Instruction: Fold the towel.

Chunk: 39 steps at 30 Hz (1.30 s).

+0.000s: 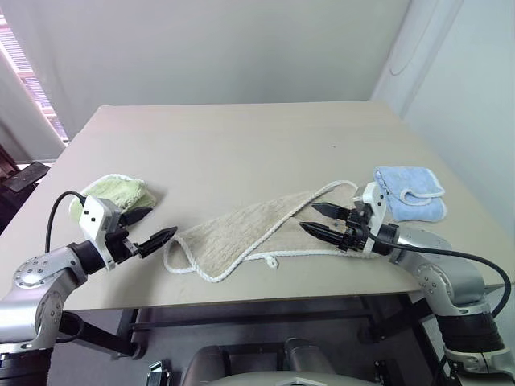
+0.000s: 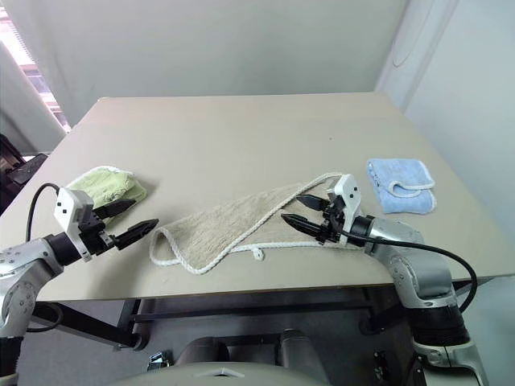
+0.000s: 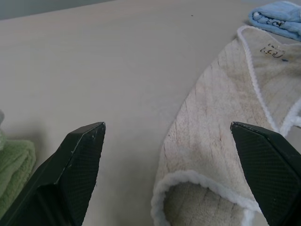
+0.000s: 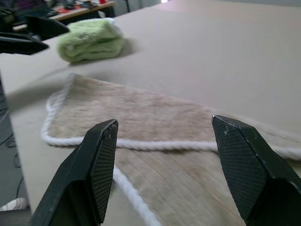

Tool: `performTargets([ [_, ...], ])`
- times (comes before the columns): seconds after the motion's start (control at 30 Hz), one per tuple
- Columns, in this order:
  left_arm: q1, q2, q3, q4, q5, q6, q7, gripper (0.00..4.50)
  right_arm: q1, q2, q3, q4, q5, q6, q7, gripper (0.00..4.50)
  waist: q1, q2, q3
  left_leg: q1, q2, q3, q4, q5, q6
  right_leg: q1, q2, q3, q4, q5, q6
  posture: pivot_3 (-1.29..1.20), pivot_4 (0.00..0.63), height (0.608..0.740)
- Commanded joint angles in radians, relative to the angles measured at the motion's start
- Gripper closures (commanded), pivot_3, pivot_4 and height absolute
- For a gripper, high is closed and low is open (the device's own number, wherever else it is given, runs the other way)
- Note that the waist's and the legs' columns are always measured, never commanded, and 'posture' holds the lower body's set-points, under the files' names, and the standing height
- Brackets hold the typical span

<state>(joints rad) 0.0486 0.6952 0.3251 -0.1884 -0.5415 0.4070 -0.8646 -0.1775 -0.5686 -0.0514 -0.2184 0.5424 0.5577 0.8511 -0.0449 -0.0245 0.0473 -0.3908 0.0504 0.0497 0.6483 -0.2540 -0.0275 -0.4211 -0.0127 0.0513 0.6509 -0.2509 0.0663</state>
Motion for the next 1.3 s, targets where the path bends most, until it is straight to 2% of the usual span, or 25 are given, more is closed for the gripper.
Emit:
performTargets([
  [0.03,-0.037,-0.001,-0.024,-0.057,-0.018,0.01,-0.001,0.01,-0.012,-0.019,-0.034,-0.015,0.013,-0.015,0.012,1.16,0.0,0.0,0.0,0.0,0.0,0.0,0.0,0.0,0.0,0.0,0.0,0.0,0.0,0.0,0.0,0.0,0.0,0.729],
  [0.3,-0.035,-0.01,-0.042,-0.07,-0.021,0.02,0.001,0.01,-0.058,0.032,-0.083,-0.025,0.083,0.048,-0.058,1.16,-0.003,0.0,0.0,0.0,0.0,0.0,0.0,0.0,0.0,-0.001,0.001,0.0,0.001,0.0,0.0,0.0,0.0,0.729],
  [0.53,-0.06,-0.054,-0.125,-0.036,0.02,-0.009,0.004,0.01,-0.15,-0.003,-0.124,0.078,0.026,0.106,-0.184,1.16,0.001,0.001,0.0,0.0,-0.001,0.0,0.001,0.0,0.0,0.0,0.0,0.0,0.0,0.0,0.0,0.0,0.0,0.729],
  [0.63,-0.086,-0.064,-0.137,-0.013,0.023,-0.015,0.0,0.01,-0.199,-0.001,-0.117,0.12,-0.013,0.178,-0.283,1.16,0.0,0.0,0.0,0.0,-0.001,0.0,0.001,0.0,0.0,0.0,0.0,0.0,0.0,0.0,0.0,0.0,0.0,0.729],
  [0.8,-0.121,-0.065,-0.161,0.071,0.052,-0.047,-0.036,0.01,-0.302,-0.002,-0.091,0.25,-0.083,0.248,-0.368,1.16,-0.004,0.002,0.001,-0.001,0.0,0.0,-0.001,0.0,0.0,-0.002,0.001,0.001,0.0,0.0,0.0,0.0,0.0,0.729],
  [0.93,-0.173,-0.073,-0.159,0.121,0.066,-0.067,-0.037,0.01,-0.395,0.015,-0.107,0.446,-0.126,0.138,-0.357,1.16,-0.008,0.003,0.001,-0.001,0.0,0.001,0.0,0.0,0.0,-0.001,0.002,0.001,0.001,0.0,0.0,0.0,0.0,0.729],
  [1.07,-0.212,-0.072,-0.166,0.203,0.115,-0.115,-0.031,0.01,-0.484,0.022,-0.029,0.677,-0.234,-0.073,-0.282,1.16,-0.01,0.003,0.001,-0.001,-0.001,0.001,0.0,0.0,0.0,0.0,0.002,0.001,0.0,0.0,0.0,0.0,0.0,0.729],
  [1.3,-0.231,-0.106,-0.177,0.202,0.141,-0.152,-0.004,0.01,-0.693,0.099,-0.024,1.153,-0.347,-0.3,-0.349,1.16,-0.03,0.003,0.001,-0.001,0.0,0.001,0.0,0.0,0.001,-0.001,0.002,0.002,0.001,0.001,0.001,0.0,0.0,0.729],
])
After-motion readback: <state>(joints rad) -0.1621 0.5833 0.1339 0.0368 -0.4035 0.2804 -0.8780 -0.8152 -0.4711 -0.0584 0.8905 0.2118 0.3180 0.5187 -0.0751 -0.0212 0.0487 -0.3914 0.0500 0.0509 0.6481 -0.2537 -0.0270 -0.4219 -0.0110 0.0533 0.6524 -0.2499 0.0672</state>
